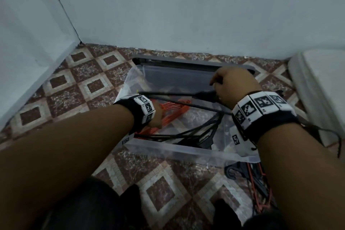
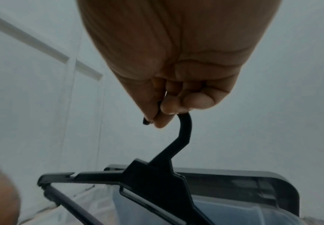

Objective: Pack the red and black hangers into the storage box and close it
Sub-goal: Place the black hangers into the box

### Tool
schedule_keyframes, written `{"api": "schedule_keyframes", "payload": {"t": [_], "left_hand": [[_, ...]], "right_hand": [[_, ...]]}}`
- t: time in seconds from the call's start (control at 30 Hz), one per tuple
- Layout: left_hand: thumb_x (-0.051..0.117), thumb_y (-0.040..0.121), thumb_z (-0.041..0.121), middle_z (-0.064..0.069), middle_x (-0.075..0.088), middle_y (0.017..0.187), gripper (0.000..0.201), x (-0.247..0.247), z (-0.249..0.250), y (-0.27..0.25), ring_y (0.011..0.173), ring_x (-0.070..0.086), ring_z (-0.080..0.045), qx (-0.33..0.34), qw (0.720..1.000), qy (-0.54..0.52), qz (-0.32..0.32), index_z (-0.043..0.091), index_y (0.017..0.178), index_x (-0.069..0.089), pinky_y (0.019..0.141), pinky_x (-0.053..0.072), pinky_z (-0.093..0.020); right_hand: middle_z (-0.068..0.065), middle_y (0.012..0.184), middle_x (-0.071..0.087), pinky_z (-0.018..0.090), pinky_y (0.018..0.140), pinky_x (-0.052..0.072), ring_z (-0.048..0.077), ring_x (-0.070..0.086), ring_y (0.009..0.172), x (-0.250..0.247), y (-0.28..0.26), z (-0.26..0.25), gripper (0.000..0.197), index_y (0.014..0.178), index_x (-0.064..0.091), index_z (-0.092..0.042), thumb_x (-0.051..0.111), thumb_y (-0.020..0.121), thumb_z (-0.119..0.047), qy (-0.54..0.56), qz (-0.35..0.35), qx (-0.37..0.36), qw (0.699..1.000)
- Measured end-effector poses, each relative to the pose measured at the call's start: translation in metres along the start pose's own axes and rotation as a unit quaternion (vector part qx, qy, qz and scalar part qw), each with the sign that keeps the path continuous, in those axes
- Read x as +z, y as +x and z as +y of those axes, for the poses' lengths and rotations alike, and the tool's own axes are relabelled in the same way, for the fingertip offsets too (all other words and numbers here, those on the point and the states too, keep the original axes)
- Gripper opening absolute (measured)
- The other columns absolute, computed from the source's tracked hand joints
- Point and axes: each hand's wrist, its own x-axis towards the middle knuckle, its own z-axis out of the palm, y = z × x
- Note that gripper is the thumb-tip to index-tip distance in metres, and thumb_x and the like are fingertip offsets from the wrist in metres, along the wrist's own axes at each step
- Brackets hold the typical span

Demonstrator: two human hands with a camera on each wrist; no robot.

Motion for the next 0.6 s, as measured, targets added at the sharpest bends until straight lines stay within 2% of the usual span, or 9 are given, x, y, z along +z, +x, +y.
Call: {"api": "schedule_keyframes", "payload": {"t": [0.07,0.1,0.17,0.23,0.33,0.4,0.43,0.5,0.6], "left_hand": [[0.061,0.087,0.042,0.000,0.069,0.098,0.025,0.010,-0.001,0.006,0.082,0.064,-0.017,0.004,0.999,0.033,-0.034,0.023,0.102,0.067,0.074,0.054,-0.024],[0.060,0.085,0.049,-0.003,0.068,0.104,0.028,0.019,-0.005,0.011,0.086,0.063,-0.024,-0.007,0.997,0.059,-0.046,0.025,0.099,0.065,0.082,0.053,-0.032],[0.062,0.082,0.054,-0.002,0.066,0.105,0.034,0.027,-0.014,0.018,0.084,0.058,-0.025,-0.039,0.992,0.097,-0.070,0.028,0.103,0.067,0.083,0.050,-0.038],[0.062,0.086,0.049,-0.003,0.066,0.111,0.035,0.029,-0.016,0.018,0.089,0.060,-0.026,-0.047,0.990,0.096,-0.091,0.026,0.111,0.068,0.087,0.051,-0.042],[0.060,0.092,0.042,-0.006,0.066,0.120,0.035,0.036,-0.015,0.024,0.100,0.061,-0.027,-0.037,0.987,0.086,-0.131,0.022,0.119,0.065,0.089,0.048,-0.041],[0.063,0.094,0.028,-0.014,0.067,0.119,0.033,0.038,-0.014,0.028,0.096,0.064,-0.027,-0.018,0.985,0.044,-0.163,0.009,0.121,0.066,0.091,0.052,-0.039],[0.064,0.093,0.024,-0.014,0.071,0.112,0.029,0.034,-0.013,0.027,0.089,0.067,-0.025,-0.029,0.986,0.012,-0.165,0.008,0.116,0.068,0.089,0.055,-0.037],[0.060,0.093,0.031,-0.006,0.075,0.095,0.024,0.017,-0.013,0.016,0.077,0.069,-0.020,-0.033,0.994,-0.029,-0.102,0.014,0.105,0.073,0.083,0.059,-0.035],[0.062,0.091,0.036,0.001,0.069,0.079,0.026,-0.018,-0.013,0.000,0.075,0.062,-0.018,-0.015,0.996,-0.087,0.010,0.013,0.099,0.074,0.082,0.056,-0.030]], "right_hand": [[0.004,0.104,0.070,0.036,0.083,0.053,0.027,0.064,0.094,-0.002,-0.007,0.001,0.017,0.096,0.067,-0.030,0.054,0.094,-0.020,0.019,0.061,0.014,0.998],[0.005,0.103,0.071,0.032,0.080,0.051,0.027,0.064,0.092,-0.002,-0.008,0.002,0.016,0.097,0.069,-0.029,0.055,0.094,-0.020,0.031,0.080,0.014,0.996],[0.004,0.104,0.071,0.029,0.079,0.049,0.026,0.064,0.094,-0.002,-0.005,0.004,0.015,0.098,0.070,-0.026,0.057,0.093,-0.020,0.047,0.102,0.005,0.994],[0.003,0.105,0.071,0.033,0.083,0.053,0.025,0.064,0.096,-0.001,0.001,0.005,0.014,0.097,0.071,-0.027,0.058,0.093,-0.022,0.056,0.112,0.003,0.992],[0.004,0.105,0.071,0.037,0.082,0.055,0.025,0.065,0.095,0.004,0.014,0.005,0.016,0.098,0.072,-0.025,0.057,0.093,-0.022,0.069,0.116,0.003,0.991],[0.005,0.105,0.070,0.038,0.082,0.056,0.026,0.065,0.093,0.009,0.021,0.007,0.018,0.100,0.072,-0.025,0.055,0.093,-0.022,0.065,0.111,0.003,0.992],[0.005,0.105,0.070,0.038,0.082,0.056,0.026,0.065,0.093,0.011,0.024,0.010,0.018,0.100,0.071,-0.025,0.055,0.093,-0.022,0.065,0.108,0.005,0.992],[0.004,0.104,0.071,0.036,0.082,0.055,0.026,0.064,0.092,0.014,0.028,0.016,0.016,0.099,0.071,-0.025,0.055,0.094,-0.022,0.068,0.105,0.011,0.992],[0.002,0.105,0.072,0.035,0.083,0.054,0.024,0.065,0.093,0.016,0.030,0.025,0.015,0.097,0.069,-0.028,0.057,0.093,-0.020,0.090,0.105,0.031,0.990]]}}
